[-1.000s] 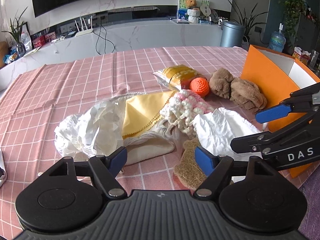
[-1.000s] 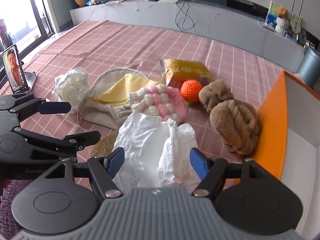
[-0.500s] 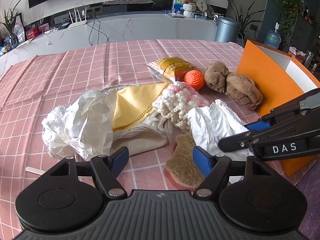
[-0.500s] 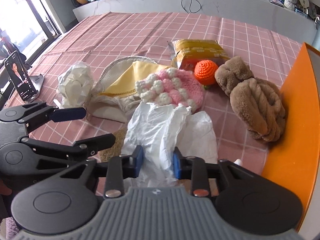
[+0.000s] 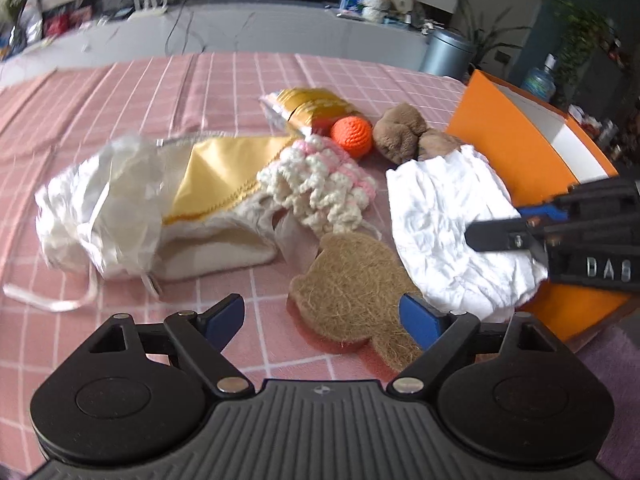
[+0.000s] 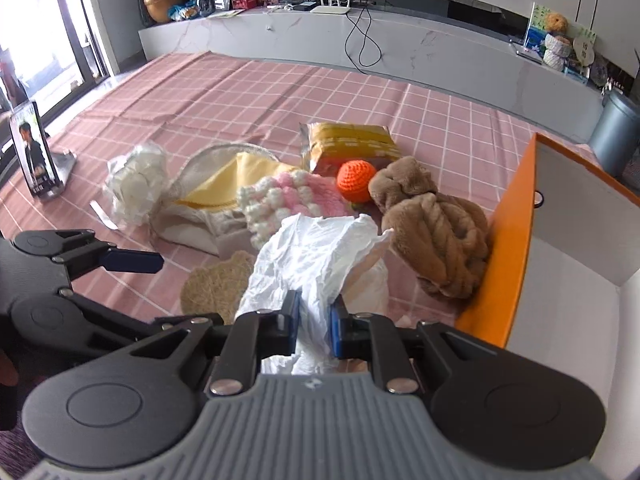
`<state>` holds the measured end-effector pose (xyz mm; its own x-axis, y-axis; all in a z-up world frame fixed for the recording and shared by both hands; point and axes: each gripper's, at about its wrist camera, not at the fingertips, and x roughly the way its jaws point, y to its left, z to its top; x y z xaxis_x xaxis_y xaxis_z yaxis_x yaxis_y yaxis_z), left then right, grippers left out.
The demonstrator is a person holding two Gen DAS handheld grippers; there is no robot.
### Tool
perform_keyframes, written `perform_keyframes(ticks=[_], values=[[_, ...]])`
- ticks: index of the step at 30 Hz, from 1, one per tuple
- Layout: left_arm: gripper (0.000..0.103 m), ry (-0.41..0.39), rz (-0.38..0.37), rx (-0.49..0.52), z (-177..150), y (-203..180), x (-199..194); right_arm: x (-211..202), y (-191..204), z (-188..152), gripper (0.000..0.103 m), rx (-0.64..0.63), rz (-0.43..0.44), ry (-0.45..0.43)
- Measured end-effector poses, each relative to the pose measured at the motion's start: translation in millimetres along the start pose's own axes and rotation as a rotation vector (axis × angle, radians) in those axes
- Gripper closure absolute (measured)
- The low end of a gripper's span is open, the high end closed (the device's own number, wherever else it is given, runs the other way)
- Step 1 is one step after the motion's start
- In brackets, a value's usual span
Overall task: Organize soft objects
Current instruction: 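Grasp the brown bear-shaped sponge with the left tool while the right tool holds the tissue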
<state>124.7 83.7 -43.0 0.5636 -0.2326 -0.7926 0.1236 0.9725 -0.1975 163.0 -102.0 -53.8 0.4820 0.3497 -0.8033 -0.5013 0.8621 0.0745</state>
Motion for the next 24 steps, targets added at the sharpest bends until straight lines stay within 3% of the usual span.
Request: perform_keyframes(ticks=[6, 9, 11, 13, 16, 18, 20, 22, 24], values=[[0.004, 0.023, -0.053, -0.148, -5, 5, 16, 15, 6, -13, 0.09, -0.045, -0.044, 0.032], [0.02, -0.001, -0.112, -0.19, -6, 7, 16, 18, 3, -15, 0.089, -0.021, -0.042, 0.032], [0.027, -0.029, -0.099, -0.189, -9, 4, 12, 19, -2, -15, 0.089, 0.009, -0.032, 0.038], [0.043, -0.061, -0.092, -0.176, -8, 5, 6, 19, -4, -15, 0.088, 0.017, -0.031, 0.034], [0.054, -0.075, -0.079, -0.147, -5, 6, -1, 14, -7, -11, 0.085, 0.037, -0.034, 0.015], [0.07, -0.095, -0.07, -0.136, -4, 7, -7, 14, -11, -7, 0.086, 0.079, -0.007, 0.023], [0.08, -0.104, -0.065, -0.132, -3, 11, -14, 12, -10, -4, 0.088, 0.091, -0.004, 0.011], [0.103, -0.104, -0.052, -0.119, -1, 16, -20, 4, -7, 0, 0.089, 0.08, -0.015, -0.029], [0.103, -0.099, -0.025, -0.101, -2, 21, -24, -4, -4, 4, 0.089, 0.055, -0.027, -0.055]])
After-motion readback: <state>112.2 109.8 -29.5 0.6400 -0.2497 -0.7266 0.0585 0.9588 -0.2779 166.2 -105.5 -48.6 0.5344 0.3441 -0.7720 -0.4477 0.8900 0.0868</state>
